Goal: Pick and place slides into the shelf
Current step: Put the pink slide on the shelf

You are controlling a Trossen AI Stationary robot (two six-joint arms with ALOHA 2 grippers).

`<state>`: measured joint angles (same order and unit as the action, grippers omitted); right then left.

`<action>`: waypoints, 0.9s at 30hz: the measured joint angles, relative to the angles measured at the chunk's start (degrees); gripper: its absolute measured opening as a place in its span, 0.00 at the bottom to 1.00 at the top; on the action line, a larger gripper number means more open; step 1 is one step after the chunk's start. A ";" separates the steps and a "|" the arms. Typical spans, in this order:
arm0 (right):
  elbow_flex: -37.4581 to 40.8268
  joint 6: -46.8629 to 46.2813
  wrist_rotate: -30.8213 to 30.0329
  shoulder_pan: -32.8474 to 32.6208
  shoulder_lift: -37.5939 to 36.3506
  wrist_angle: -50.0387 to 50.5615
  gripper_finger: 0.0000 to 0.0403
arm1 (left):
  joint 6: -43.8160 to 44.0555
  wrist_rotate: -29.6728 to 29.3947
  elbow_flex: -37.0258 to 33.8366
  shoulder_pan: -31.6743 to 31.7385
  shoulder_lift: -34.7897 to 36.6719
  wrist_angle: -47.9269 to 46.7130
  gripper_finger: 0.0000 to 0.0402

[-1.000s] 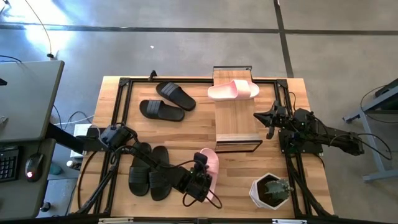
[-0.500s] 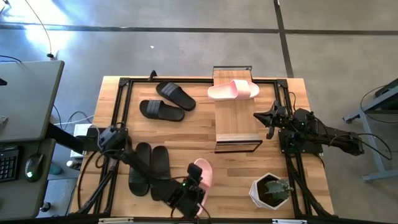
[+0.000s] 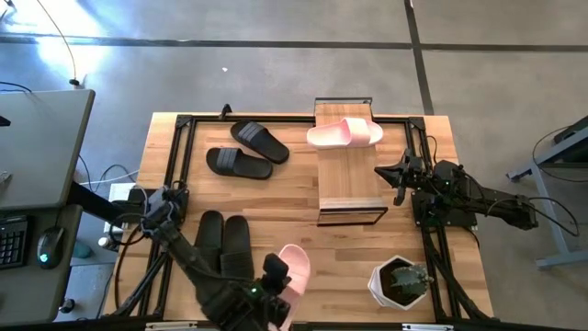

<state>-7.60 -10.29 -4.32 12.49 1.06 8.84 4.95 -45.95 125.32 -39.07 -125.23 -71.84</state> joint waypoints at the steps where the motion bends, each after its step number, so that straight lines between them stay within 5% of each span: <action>1: 0.00 -0.11 0.09 0.02 0.00 0.00 0.00 | -1.80 0.52 1.93 -0.61 0.00 -0.07 0.00; 5: 0.00 0.10 0.37 0.02 0.00 -0.02 0.00 | -10.80 10.12 9.78 -2.17 0.09 3.74 0.00; 11: 0.00 0.24 0.43 0.01 0.00 -0.04 0.00 | -28.84 39.49 6.71 0.37 5.04 21.61 0.00; 16: 0.02 0.24 0.44 0.02 -0.20 -0.26 0.00 | -33.99 40.47 6.65 7.57 8.47 18.73 0.00; 27: -0.18 2.84 0.46 0.02 -0.35 0.32 0.00 | -37.65 61.81 6.64 32.27 14.56 16.43 0.00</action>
<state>-7.77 -7.45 -3.86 12.51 0.71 9.16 -32.70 15.85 131.96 -6.80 -110.67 -55.41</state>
